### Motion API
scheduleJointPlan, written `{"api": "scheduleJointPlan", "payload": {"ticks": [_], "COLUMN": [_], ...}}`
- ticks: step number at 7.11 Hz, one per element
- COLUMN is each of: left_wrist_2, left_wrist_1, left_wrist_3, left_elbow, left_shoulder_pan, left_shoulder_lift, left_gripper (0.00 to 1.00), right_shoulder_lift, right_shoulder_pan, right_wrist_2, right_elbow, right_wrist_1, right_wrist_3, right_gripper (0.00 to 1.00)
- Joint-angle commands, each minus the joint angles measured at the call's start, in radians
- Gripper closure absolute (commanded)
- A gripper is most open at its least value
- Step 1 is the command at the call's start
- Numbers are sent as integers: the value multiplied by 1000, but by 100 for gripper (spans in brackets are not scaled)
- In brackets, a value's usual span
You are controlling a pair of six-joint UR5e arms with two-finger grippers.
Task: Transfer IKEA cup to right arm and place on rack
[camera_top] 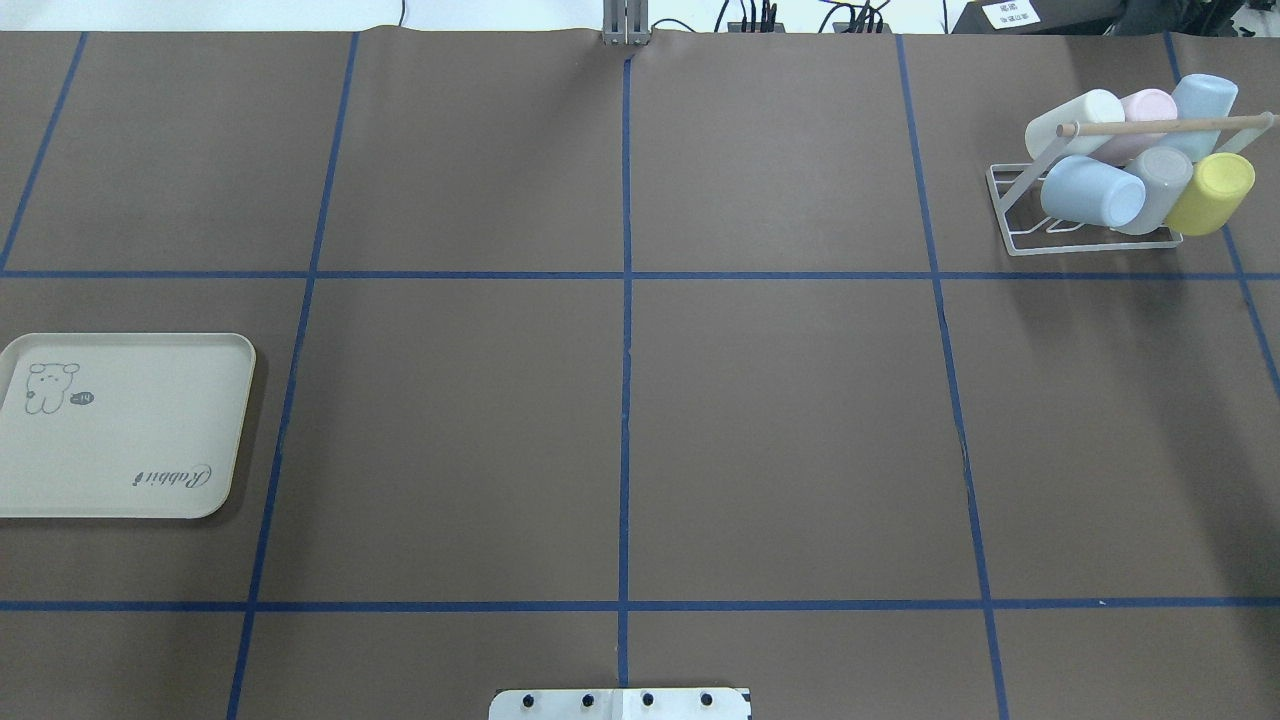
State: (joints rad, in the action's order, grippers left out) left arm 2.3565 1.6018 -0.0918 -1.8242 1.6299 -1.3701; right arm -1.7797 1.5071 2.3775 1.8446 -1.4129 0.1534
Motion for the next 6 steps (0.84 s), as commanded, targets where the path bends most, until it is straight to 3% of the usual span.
{"api": "scheduleJointPlan", "payload": {"ticks": [1,6], "left_wrist_2": [3,-6], "left_wrist_1": [38,43], "left_wrist_3": [-5,-2], "left_elbow": [-19,-20], "left_shoulder_pan": [8,8], "left_shoulder_lift": [18,23], "left_gripper": [0,0], "right_shoulder_lift": [-61,-60], "right_shoulder_pan": [18,18], "right_wrist_2": [-56,-31], "right_elbow": [-18,-25], "right_wrist_1": [3,6], "right_wrist_3": [8,-3], "right_gripper": [0,0]}}
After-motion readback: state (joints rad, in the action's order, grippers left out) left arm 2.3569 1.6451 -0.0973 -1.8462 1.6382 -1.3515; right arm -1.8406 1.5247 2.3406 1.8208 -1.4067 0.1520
